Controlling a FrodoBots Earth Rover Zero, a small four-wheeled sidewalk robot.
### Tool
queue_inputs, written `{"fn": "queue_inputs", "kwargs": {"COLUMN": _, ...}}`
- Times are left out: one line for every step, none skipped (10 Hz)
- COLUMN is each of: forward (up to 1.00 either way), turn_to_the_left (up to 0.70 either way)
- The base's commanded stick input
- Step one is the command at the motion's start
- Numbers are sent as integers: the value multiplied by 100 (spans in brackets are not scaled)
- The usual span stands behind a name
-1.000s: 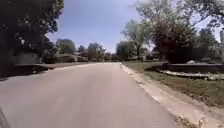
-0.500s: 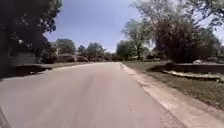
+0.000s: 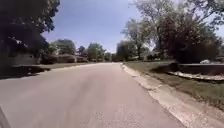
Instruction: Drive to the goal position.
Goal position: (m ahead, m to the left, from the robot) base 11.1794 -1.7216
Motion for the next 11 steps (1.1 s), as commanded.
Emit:
{"fn": "queue_inputs", "kwargs": {"forward": 70, "turn_to_the_left": 0}}
{"fn": "queue_inputs", "kwargs": {"forward": 70, "turn_to_the_left": 0}}
{"fn": "queue_inputs", "kwargs": {"forward": 70, "turn_to_the_left": 0}}
{"fn": "queue_inputs", "kwargs": {"forward": 70, "turn_to_the_left": 0}}
{"fn": "queue_inputs", "kwargs": {"forward": 70, "turn_to_the_left": 0}}
{"fn": "queue_inputs", "kwargs": {"forward": 70, "turn_to_the_left": 0}}
{"fn": "queue_inputs", "kwargs": {"forward": 70, "turn_to_the_left": 0}}
{"fn": "queue_inputs", "kwargs": {"forward": 70, "turn_to_the_left": 0}}
{"fn": "queue_inputs", "kwargs": {"forward": 70, "turn_to_the_left": 0}}
{"fn": "queue_inputs", "kwargs": {"forward": 70, "turn_to_the_left": 0}}
{"fn": "queue_inputs", "kwargs": {"forward": 70, "turn_to_the_left": 0}}
